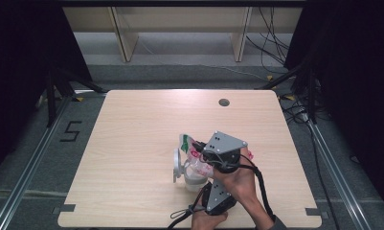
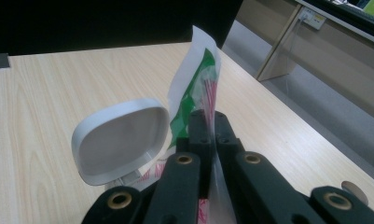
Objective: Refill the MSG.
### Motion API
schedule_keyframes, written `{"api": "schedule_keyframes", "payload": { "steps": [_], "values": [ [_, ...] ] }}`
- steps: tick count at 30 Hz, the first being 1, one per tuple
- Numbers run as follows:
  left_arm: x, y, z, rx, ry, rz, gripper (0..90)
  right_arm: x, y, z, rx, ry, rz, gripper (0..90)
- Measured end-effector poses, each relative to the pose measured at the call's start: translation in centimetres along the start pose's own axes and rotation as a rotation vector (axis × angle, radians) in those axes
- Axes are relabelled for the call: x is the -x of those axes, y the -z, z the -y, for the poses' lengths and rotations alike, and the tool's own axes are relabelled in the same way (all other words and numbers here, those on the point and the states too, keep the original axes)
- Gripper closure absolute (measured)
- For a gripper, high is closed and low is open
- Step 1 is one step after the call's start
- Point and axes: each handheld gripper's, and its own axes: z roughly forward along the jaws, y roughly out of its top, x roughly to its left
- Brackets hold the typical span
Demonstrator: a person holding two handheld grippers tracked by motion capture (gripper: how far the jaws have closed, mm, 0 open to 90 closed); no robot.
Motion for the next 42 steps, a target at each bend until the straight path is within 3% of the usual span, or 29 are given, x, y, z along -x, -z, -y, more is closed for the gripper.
{"api": "schedule_keyframes", "payload": {
  "steps": [18, 19, 24, 26, 33, 35, 36, 42],
  "values": [
    [0.24, -0.21, -0.11, 0.013, 0.006, -0.014, 75.5, 0.06, -0.01, -0.13, -0.011, -0.021, -0.005, 90.0],
    [0.25, -0.32, -0.22, 0.018, 0.007, -0.005, 75.5, -0.05, -0.06, -0.27, -0.01, 0.003, -0.007, 90.0],
    [0.24, -0.36, -0.26, 0.025, 0.006, -0.008, 75.5, -0.02, 0.07, -0.32, -0.014, -0.029, -0.016, 90.0],
    [0.28, -0.31, -0.36, 0.022, 0.008, -0.007, 75.5, 0.07, 0.03, -0.42, -0.008, 0.0, -0.015, 90.0],
    [0.3, -0.41, -0.34, 0.024, 0.017, -0.003, 75.3, 0.05, -0.23, -0.46, -0.02, 0.008, -0.012, 90.0],
    [0.29, -0.32, -0.35, 0.023, 0.015, -0.008, 75.3, 0.1, -0.15, -0.42, -0.025, -0.02, -0.017, 90.0],
    [0.28, -0.28, -0.39, 0.023, 0.013, -0.01, 75.4, 0.22, -0.15, -0.47, -0.01, -0.002, -0.019, 90.0],
    [0.24, -0.35, -0.28, 0.022, 0.017, -0.002, 75.3, 0.15, -0.31, -0.43, -0.016, 0.0, -0.014, 90.0]
  ]
}}
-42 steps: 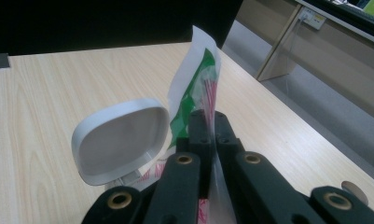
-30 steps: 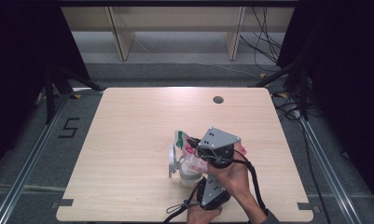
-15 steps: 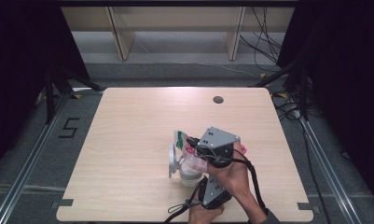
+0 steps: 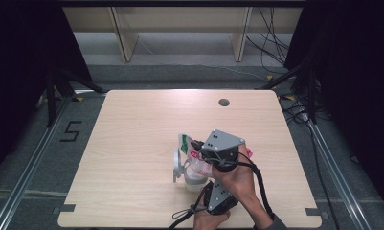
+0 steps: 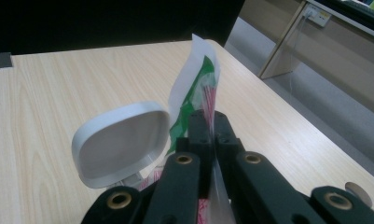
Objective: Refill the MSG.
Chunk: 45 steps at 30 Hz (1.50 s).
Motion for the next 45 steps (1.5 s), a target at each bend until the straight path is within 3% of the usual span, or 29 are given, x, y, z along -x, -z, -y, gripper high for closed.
{"api": "schedule_keyframes", "payload": {
  "steps": [16, 24, 29, 34, 36, 45],
  "values": [
    [0.08, 0.13, -0.08, 0.001, -0.005, -0.005, 75.3, -0.09, 0.13, -0.14, 0.006, 0.003, -0.002, 90.0],
    [0.02, 0.14, -0.02, -0.007, -0.01, -0.006, 75.2, 0.15, 0.19, 0.04, 0.012, -0.024, -0.01, 90.0],
    [0.02, 0.19, -0.04, -0.009, -0.013, -0.005, 75.2, 0.33, 0.23, 0.02, 0.022, -0.005, 0.0, 90.0],
    [0.03, 0.13, -0.06, -0.005, -0.013, -0.003, 75.2, 0.09, 0.24, 0.01, 0.017, -0.034, -0.001, 90.0],
    [0.03, 0.16, -0.02, -0.006, -0.013, -0.005, 75.2, 0.33, 0.19, 0.01, 0.026, -0.013, -0.003, 90.0],
    [0.07, 0.17, -0.05, -0.002, -0.012, -0.004, 75.2, 0.01, 0.26, -0.02, 0.011, -0.035, -0.008, 90.0]
  ]
}}
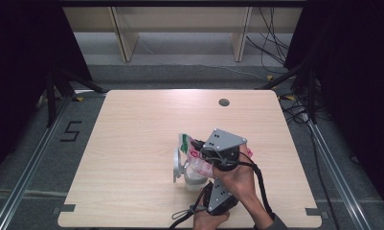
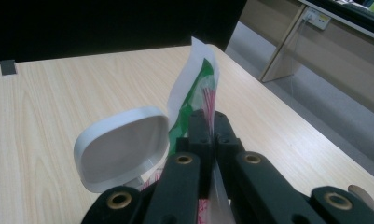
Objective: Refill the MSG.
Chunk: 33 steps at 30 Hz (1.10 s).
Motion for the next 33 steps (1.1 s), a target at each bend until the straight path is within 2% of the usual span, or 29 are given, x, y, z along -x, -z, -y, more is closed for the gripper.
{"api": "schedule_keyframes", "payload": {
  "steps": [8, 9, 12, 16, 17, 18, 19, 21, 23, 25, 27, 28, 30, 33],
  "values": [
    [-0.01, -0.01, 0.04, -0.004, -0.001, 0.0, 75.1, 0.05, -0.03, 0.0, -0.001, 0.004, 0.002, 90.0],
    [-0.01, -0.01, 0.04, -0.004, -0.001, 0.0, 75.1, 0.16, -0.15, 0.01, 0.007, 0.022, 0.003, 90.0],
    [-0.05, -0.02, 0.03, -0.003, 0.002, 0.004, 75.1, 0.11, -0.23, 0.06, 0.005, 0.027, 0.004, 90.0],
    [0.01, 0.05, -0.01, -0.003, 0.007, -0.007, 75.1, 0.05, -0.15, -0.06, 0.01, 0.025, 0.003, 90.0],
    [0.0, -0.01, 0.02, -0.001, 0.005, -0.004, 75.1, -0.15, -0.11, -0.03, -0.003, 0.002, 0.002, 90.0],
    [0.0, -0.02, 0.01, -0.004, 0.007, -0.002, 75.1, -0.05, -0.29, -0.02, 0.004, 0.034, 0.008, 90.0],
    [0.03, 0.01, 0.02, -0.008, 0.003, -0.009, 75.1, -0.06, -0.33, 0.01, 0.001, 0.039, 0.011, 90.0],
    [-0.02, 0.0, 0.07, 0.0, 0.001, -0.001, 75.1, -0.02, -0.24, 0.01, -0.006, 0.027, 0.001, 90.0],
    [0.05, 0.06, 0.02, -0.001, 0.006, -0.004, 75.1, 0.07, -0.17, -0.01, 0.011, 0.026, 0.005, 90.0],
    [0.08, -0.01, 0.01, -0.001, 0.006, -0.003, 75.1, -0.13, -0.09, -0.03, -0.003, 0.009, 0.004, 90.0],
    [0.07, 0.01, 0.06, -0.004, 0.004, -0.007, 75.1, -0.02, -0.32, 0.0, 0.002, 0.038, 0.01, 90.0],
    [0.05, 0.01, 0.07, 0.0, 0.004, -0.004, 75.1, -0.04, -0.29, 0.03, -0.006, 0.024, 0.003, 90.0],
    [0.09, 0.06, 0.0, 0.002, 0.005, -0.003, 75.1, 0.01, -0.2, -0.01, 0.01, 0.028, 0.006, 90.0],
    [0.1, 0.01, 0.04, 0.001, 0.008, -0.002, 75.1, -0.14, -0.18, -0.09, 0.004, 0.039, 0.011, 90.0]
  ]
}}
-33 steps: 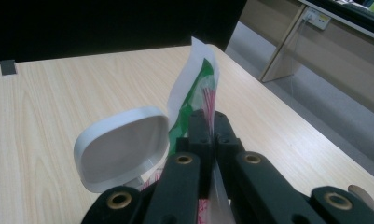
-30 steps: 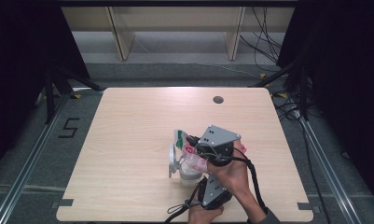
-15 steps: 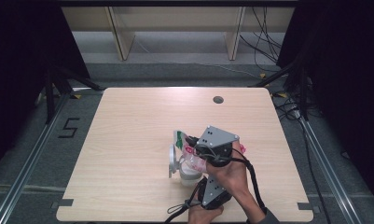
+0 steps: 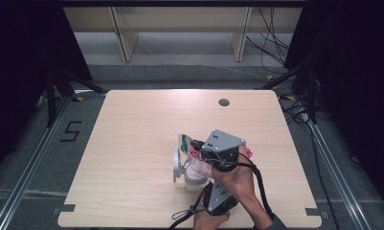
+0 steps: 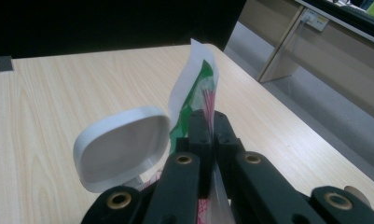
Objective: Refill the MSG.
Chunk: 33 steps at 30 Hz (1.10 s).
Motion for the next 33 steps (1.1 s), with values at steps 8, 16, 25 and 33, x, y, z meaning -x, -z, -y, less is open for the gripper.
{"api": "schedule_keyframes", "payload": {
  "steps": [8, 16, 25, 33],
  "values": [
    [-0.04, -0.01, 0.07, -0.006, -0.001, -0.002, 75.0, 0.08, -0.08, 0.11, -0.004, -0.014, -0.004, 90.0],
    [-0.09, -0.03, 0.14, -0.006, 0.0, 0.001, 75.1, 0.19, -0.17, 0.2, 0.004, -0.009, -0.001, 90.0],
    [-0.11, 0.02, 0.09, -0.006, 0.0, 0.0, 75.1, 0.18, -0.21, 0.22, 0.004, -0.011, -0.002, 90.0],
    [-0.15, 0.03, 0.09, -0.003, -0.002, 0.001, 75.1, 0.01, -0.25, 0.18, -0.002, -0.012, 0.0, 90.0]
  ]
}}
